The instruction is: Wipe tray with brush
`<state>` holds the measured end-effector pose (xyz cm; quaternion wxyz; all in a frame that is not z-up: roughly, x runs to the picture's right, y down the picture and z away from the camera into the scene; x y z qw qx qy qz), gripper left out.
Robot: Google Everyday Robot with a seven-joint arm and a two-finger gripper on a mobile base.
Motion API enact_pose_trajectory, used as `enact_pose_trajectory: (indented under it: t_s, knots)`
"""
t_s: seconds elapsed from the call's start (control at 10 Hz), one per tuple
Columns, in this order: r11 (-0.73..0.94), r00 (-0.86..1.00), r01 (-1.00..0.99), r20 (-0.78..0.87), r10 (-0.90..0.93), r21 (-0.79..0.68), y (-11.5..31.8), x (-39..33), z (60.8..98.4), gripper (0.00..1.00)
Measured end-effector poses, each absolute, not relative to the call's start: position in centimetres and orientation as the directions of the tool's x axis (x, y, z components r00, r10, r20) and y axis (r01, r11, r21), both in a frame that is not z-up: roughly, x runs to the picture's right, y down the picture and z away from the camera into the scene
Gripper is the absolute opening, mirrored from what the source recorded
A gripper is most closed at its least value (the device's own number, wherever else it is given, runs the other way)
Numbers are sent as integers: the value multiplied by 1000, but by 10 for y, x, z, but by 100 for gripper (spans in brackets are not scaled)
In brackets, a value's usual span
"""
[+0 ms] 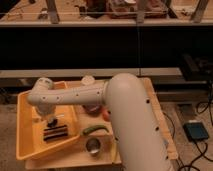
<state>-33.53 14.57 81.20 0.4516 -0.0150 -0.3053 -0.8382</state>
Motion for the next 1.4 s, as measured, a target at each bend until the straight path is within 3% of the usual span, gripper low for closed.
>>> enact_pose_trajectory:
  t_s: [0.6,1.0,1.4]
  knots:
    - [-421,-634,725,289,-717,546,198,-316,769,10]
    - [-393,-584,769,303,-753,504,195,-264,762,10]
    - [-376,-539,802,291,-791,464,154,-257,781,10]
